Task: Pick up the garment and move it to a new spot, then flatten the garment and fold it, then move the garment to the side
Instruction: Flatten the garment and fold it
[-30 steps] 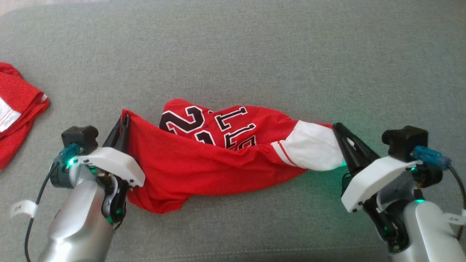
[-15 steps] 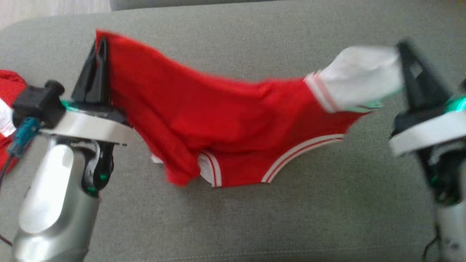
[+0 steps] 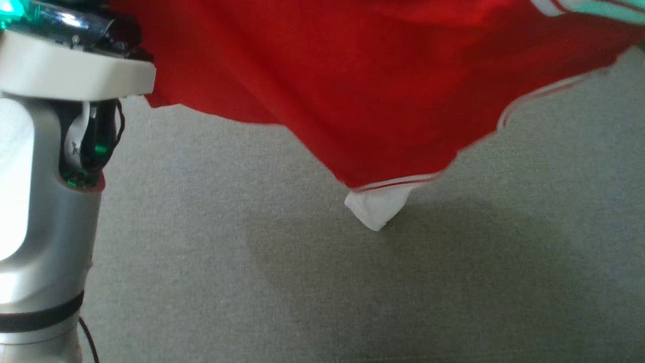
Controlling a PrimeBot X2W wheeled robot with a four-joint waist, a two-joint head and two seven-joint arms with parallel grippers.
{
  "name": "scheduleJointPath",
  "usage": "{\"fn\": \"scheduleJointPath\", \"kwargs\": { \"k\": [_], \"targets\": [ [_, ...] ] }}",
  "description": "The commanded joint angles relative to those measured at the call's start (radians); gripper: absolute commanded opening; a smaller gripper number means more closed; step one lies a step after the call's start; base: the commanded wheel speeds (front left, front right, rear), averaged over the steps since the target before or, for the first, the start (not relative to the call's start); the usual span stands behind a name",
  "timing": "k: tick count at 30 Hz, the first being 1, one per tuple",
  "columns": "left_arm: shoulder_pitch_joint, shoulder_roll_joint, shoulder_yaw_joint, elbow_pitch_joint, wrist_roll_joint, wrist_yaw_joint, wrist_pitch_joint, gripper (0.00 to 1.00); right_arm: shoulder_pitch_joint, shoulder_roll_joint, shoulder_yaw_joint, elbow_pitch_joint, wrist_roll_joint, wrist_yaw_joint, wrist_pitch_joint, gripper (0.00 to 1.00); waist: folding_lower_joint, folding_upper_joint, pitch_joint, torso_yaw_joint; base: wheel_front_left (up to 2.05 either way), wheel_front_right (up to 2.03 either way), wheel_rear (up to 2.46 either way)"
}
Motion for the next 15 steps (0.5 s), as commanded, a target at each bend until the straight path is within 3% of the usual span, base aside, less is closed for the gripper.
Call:
{"fn": "scheduleJointPath", "kwargs": {
  "k": [1,10,15],
  "targets": [
    [-0.055,0.043,0.031,-0.028,0.004,-0.001,0.014,0.0,-0.039,-0.013,0.015,-0.02,0.016,0.008,0.017,0.0,0.0,0.0,-0.017,-0.007,0.0,0.0,0.0],
    [-0.088,0.03,0.018,0.039,-0.022,-0.005,0.042,0.0,-0.118,-0.01,0.034,0.073,0.066,0.008,0.049,0.0,0.0,0.0,-0.001,-0.015,0.0,0.0,0.0],
    [-0.183,0.015,-0.001,0.155,-0.014,-0.022,0.036,0.0,-0.243,0.008,0.064,0.187,0.084,0.008,0.044,0.0,0.0,0.0,0.065,-0.012,0.0,0.0,0.0]
  ]
}}
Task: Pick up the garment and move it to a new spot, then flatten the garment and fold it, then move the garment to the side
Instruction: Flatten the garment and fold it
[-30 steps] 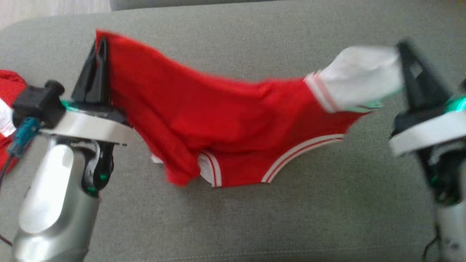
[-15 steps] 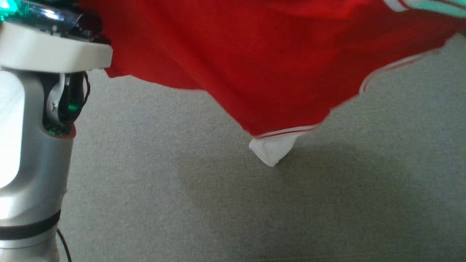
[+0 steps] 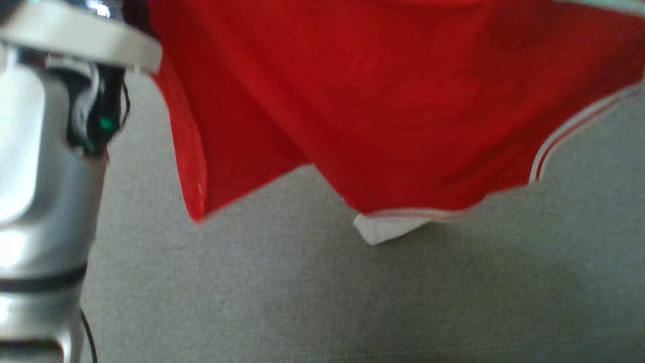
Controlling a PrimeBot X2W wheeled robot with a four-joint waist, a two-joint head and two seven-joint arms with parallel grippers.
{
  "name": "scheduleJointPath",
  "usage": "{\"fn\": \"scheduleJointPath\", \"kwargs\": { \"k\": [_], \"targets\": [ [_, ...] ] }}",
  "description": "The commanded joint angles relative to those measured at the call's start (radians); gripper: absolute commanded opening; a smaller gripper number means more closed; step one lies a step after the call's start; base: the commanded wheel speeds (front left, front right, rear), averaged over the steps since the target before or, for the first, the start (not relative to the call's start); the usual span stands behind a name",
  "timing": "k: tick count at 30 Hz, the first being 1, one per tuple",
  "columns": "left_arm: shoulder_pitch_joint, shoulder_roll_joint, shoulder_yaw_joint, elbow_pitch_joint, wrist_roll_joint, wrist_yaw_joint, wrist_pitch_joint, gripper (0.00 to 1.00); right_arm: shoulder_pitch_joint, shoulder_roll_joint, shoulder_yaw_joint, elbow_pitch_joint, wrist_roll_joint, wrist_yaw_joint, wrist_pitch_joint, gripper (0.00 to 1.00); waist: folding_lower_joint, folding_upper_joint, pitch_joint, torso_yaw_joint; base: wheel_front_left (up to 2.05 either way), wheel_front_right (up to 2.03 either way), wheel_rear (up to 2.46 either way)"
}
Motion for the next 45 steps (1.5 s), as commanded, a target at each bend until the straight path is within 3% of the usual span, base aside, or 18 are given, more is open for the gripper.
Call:
{"fn": "scheduleJointPath", "kwargs": {
  "k": [1,7,13,21,27,33,40,45],
  "targets": [
    [-0.119,0.023,0.029,0.016,0.008,-0.007,-0.015,0.0,-0.099,0.019,0.018,0.019,0.006,0.008,-0.008,0.0,0.0,0.0,0.042,0.004,0.0,0.0,0.0],
    [-0.33,-0.015,0.013,0.26,0.035,-0.031,-0.093,0.0,-0.366,0.081,0.056,0.297,-0.002,0.008,-0.112,0.0,0.0,0.0,0.111,0.012,0.0,0.0,0.0],
    [-0.52,-0.041,0.019,0.478,0.066,-0.038,-0.145,0.0,-0.596,0.167,0.08,0.594,-0.033,0.008,-0.284,0.0,0.0,0.0,0.134,0.001,0.0,0.0,0.0],
    [-0.583,-0.072,0.049,0.643,0.071,-0.043,-0.153,0.0,-0.733,0.236,0.1,0.89,-0.038,0.008,-0.4,0.0,0.0,0.0,0.188,-0.013,0.0,0.0,0.0],
    [-0.494,-0.102,0.056,0.798,0.065,-0.058,-0.153,0.0,-0.685,0.27,0.174,1.089,-0.009,0.008,-0.379,0.0,0.0,0.0,0.245,-0.019,0.0,0.0,0.0],
    [-0.396,-0.125,0.076,0.911,0.046,-0.074,-0.153,0.0,-0.589,0.288,0.22,1.195,0.035,0.008,-0.392,0.0,0.0,0.0,0.298,-0.026,0.0,0.0,0.0],
    [-0.269,-0.131,0.113,0.825,0.051,-0.097,-0.153,0.0,-0.428,0.289,0.256,1.198,0.122,0.008,-0.477,0.0,0.0,0.0,0.311,-0.022,0.0,0.0,0.0],
    [-0.085,-0.141,0.159,0.67,0.056,-0.11,-0.153,0.0,-0.218,0.265,0.287,1.11,0.207,0.008,-0.548,0.0,0.0,0.0,0.261,-0.017,0.0,0.0,0.0]
  ]
}}
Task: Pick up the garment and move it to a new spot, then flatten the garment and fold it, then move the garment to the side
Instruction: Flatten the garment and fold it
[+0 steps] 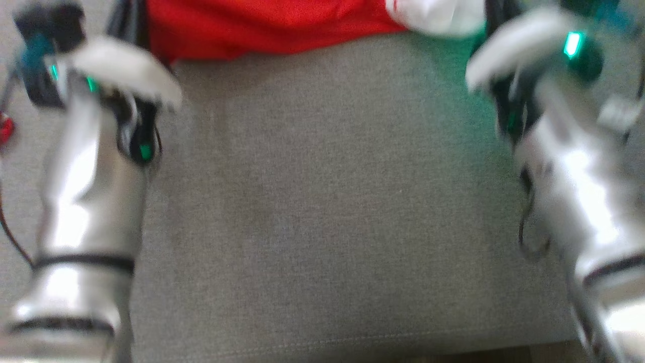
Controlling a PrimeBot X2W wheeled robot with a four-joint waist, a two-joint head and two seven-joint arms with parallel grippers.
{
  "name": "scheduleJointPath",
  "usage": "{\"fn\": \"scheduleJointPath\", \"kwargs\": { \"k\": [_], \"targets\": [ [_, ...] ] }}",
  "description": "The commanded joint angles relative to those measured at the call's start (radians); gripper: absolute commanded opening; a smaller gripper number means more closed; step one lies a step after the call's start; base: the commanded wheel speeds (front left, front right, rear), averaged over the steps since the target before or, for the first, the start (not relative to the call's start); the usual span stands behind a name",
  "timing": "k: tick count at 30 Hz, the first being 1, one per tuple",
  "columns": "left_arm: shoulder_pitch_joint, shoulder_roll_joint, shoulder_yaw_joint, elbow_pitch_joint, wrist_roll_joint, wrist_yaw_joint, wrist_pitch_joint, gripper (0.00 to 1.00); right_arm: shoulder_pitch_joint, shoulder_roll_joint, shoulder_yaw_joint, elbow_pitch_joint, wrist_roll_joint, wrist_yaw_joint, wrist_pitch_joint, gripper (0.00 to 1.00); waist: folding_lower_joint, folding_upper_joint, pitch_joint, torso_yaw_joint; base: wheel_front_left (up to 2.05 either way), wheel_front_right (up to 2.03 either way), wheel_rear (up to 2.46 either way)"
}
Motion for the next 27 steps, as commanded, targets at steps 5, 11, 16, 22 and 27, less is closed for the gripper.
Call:
{"fn": "scheduleJointPath", "kwargs": {
  "k": [5,11,16,22,27],
  "targets": [
    [0.286,0.01,0.072,-0.222,-0.004,-0.011,-0.005,0.0,0.31,-0.039,0.052,-0.199,0.077,0.008,-0.051,0.0,-0.0001,0.0,-0.112,0.003,0.0,0.0,0.0],
    [0.538,0.021,0.073,-0.44,0.006,-0.014,-0.005,0.0,0.626,-0.098,0.006,-0.431,0.105,0.008,-0.032,0.0,-0.0001,0.0,-0.192,0.007,0.0,0.0,0.0],
    [0.689,0.033,0.063,-0.566,0.015,-0.014,-0.005,0.0,0.836,-0.102,-0.092,-0.608,0.066,0.008,0.038,0.0,-0.0001,0.0,-0.237,0.01,0.0,0.0,0.0],
    [0.883,0.03,0.058,-0.689,0.01,0.01,0.012,0.0,1.139,-0.021,-0.265,-0.945,-0.06,0.008,0.242,0.0,-0.0001,0.0,-0.287,0.01,0.0,0.0,0.0],
    [0.998,0.024,0.061,-0.785,-0.008,0.04,0.057,0.0,1.34,0.037,-0.35,-1.214,-0.137,0.008,0.422,0.0,-0.0001,0.0,-0.31,0.012,0.0,0.0,0.0]
  ]
}}
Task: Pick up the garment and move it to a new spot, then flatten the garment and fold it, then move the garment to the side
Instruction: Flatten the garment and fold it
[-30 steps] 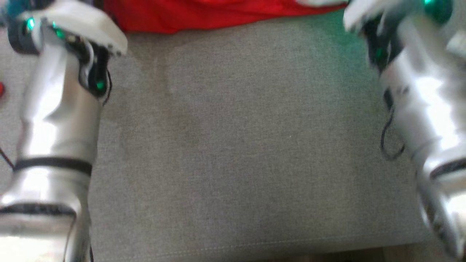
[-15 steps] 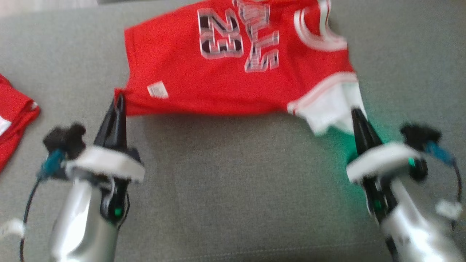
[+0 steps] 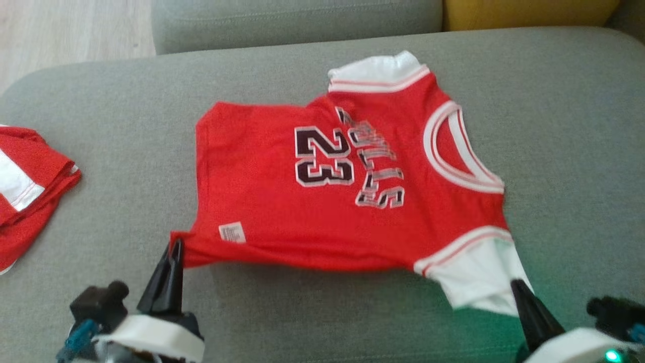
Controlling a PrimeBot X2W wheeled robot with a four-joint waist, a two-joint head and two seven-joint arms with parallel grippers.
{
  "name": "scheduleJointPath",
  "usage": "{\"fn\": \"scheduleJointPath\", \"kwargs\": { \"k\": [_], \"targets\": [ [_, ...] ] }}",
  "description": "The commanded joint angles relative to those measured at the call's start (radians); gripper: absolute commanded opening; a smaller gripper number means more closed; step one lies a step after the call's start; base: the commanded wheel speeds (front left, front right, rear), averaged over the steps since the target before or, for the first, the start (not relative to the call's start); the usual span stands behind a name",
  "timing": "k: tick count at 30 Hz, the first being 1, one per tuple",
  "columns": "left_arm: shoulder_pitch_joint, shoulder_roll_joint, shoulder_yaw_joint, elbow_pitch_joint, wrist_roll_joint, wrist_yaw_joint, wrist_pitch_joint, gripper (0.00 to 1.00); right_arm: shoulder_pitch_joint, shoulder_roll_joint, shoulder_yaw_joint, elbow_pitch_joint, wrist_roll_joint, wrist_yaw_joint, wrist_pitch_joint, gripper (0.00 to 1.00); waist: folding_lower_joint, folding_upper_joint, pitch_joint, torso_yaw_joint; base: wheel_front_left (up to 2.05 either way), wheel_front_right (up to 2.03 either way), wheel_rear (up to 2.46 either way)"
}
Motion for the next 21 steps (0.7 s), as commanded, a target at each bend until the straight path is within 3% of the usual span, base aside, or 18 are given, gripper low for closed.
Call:
{"fn": "scheduleJointPath", "kwargs": {
  "k": [1,6,12,21],
  "targets": [
    [-0.015,0.015,0.036,-0.046,-0.002,0.01,0.001,0.0,-0.007,-0.01,0.009,-0.064,-0.009,0.008,0.021,0.0,0.0001,-0.0001,-0.006,-0.002,0.0,0.0,0.0],
    [0.046,0.021,0.045,-0.106,-0.017,0.029,0.041,0.0,0.086,-0.007,-0.004,-0.175,0.02,0.008,0.077,0.0,0.0001,-0.0001,-0.016,-0.008,0.0,0.0,0.0],
    [0.066,0.027,0.036,-0.145,-0.025,0.035,0.079,0.0,0.086,-0.007,-0.014,-0.202,0.015,0.008,0.093,0.0,0.0001,-0.0001,-0.014,-0.004,0.0,0.0,0.0],
    [-0.037,0.037,0.005,-0.141,-0.047,0.018,0.164,0.0,-0.186,-0.013,0.026,-0.128,-0.085,0.008,0.146,0.0,0.0001,-0.0001,0.043,0.0,0.0,0.0,0.0]
  ]
}}
